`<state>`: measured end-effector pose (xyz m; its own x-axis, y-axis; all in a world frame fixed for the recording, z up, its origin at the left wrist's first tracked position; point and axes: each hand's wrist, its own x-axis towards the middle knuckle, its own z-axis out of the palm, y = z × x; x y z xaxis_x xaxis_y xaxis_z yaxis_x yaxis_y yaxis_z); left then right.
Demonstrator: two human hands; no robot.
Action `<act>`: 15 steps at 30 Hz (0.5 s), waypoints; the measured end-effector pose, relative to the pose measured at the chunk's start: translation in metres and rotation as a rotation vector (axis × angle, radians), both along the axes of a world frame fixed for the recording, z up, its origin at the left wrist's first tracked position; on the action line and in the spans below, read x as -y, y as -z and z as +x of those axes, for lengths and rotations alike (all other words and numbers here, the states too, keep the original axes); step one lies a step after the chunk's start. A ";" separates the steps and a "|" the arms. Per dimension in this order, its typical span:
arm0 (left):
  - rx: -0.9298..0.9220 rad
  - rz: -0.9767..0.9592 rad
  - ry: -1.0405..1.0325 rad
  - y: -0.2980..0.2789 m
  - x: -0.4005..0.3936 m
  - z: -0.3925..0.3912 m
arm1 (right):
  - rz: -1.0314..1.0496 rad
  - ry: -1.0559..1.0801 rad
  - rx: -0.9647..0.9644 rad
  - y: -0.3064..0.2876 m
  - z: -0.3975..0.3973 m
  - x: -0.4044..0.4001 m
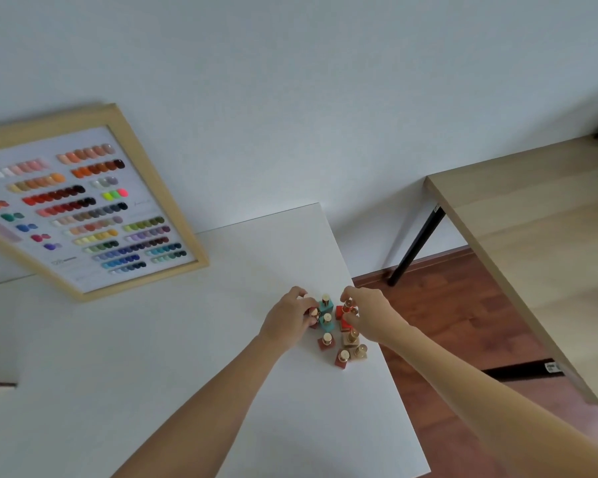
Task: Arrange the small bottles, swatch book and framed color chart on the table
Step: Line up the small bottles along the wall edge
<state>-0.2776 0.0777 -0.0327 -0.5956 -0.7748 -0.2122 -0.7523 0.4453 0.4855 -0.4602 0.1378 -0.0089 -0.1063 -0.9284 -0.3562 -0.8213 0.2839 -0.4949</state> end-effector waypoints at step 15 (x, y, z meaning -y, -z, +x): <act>0.028 -0.120 0.033 -0.003 0.028 0.022 | -0.046 0.092 -0.094 0.002 -0.007 0.041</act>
